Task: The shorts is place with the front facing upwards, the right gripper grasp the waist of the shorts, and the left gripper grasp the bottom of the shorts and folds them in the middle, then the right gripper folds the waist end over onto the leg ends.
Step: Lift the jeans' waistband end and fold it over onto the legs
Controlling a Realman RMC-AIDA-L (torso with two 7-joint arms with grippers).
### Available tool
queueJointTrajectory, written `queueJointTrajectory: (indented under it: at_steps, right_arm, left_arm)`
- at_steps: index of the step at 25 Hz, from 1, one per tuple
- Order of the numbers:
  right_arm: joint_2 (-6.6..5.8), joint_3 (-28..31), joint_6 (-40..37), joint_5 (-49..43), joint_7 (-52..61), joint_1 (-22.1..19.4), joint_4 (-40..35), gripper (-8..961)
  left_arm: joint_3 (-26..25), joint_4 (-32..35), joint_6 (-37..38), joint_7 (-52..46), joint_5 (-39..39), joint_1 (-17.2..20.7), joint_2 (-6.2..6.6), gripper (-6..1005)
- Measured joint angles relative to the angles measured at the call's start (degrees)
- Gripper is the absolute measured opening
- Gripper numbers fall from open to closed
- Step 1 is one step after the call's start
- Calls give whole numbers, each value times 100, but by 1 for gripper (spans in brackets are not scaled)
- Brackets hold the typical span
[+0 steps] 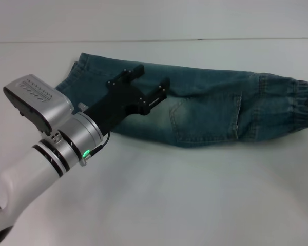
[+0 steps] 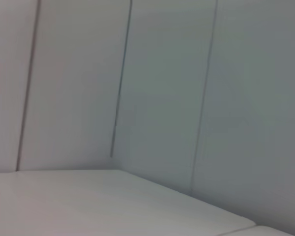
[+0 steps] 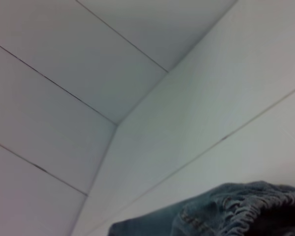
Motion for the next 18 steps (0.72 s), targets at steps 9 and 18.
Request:
queueJointTrajectory:
  at_steps: [9,18]
  right_arm:
    - [-72,199,-638,18,334,-191,-242,53]
    - [-44,215,-786,-7,410,-218,-259,53]
  left_arm:
    - [-804,-835,-435,1479,55,-176,0,634]
    - [-880,-906,-596,1519,60,-210,0,389]
